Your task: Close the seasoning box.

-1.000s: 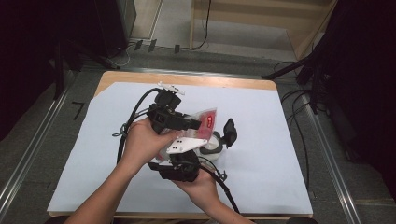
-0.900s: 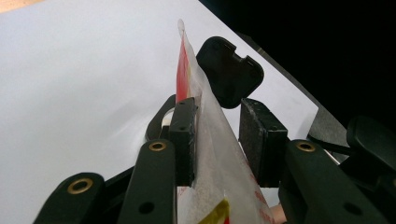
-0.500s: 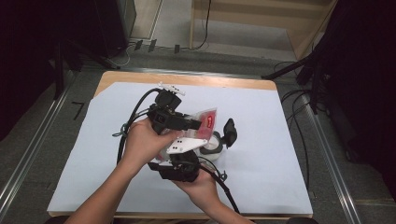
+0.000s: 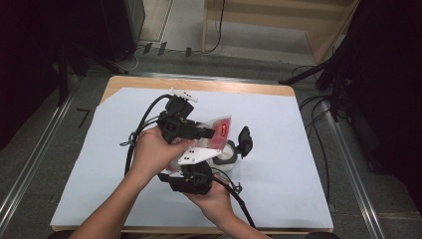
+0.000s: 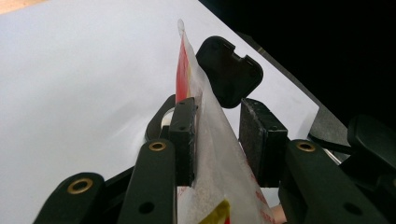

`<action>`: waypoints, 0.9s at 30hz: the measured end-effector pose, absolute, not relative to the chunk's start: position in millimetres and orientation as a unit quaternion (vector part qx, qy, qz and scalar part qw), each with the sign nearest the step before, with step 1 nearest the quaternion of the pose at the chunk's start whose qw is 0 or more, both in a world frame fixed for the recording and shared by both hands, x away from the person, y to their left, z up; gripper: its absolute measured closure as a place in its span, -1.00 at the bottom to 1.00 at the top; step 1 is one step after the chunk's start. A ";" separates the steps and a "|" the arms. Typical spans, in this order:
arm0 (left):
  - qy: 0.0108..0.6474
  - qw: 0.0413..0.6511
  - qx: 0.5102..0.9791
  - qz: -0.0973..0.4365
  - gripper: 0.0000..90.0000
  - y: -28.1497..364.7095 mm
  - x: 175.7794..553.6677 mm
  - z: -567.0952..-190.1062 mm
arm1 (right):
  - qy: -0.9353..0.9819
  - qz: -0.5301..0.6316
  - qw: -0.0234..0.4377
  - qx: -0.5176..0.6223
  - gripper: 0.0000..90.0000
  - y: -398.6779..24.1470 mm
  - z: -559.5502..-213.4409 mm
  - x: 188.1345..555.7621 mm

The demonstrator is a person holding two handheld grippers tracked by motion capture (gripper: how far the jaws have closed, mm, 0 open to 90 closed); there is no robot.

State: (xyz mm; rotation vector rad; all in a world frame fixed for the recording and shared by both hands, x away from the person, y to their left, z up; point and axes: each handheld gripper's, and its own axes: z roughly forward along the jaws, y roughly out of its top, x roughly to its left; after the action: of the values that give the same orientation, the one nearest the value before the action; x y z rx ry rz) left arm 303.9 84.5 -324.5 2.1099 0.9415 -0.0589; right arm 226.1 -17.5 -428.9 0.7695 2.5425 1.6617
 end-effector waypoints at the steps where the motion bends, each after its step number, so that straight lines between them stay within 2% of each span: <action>1: 0.373 0.403 0.835 -0.023 0.50 84.5 303.9 -324.5 | 0.811 0.530 0.004 0.246 0.42 -17.5 -428.9 226.1; 27: 0.367 0.410 0.835 -0.010 0.51 81.2 301.1 -320.9 | 0.804 0.538 0.004 0.252 0.42 -17.6 -428.5 226.5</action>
State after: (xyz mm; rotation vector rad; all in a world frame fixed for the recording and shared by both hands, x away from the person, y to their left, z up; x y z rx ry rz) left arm 301.1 81.2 -320.9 2.1012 0.9248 -0.0242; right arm 226.5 -17.6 -428.5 0.7899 2.5210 1.6855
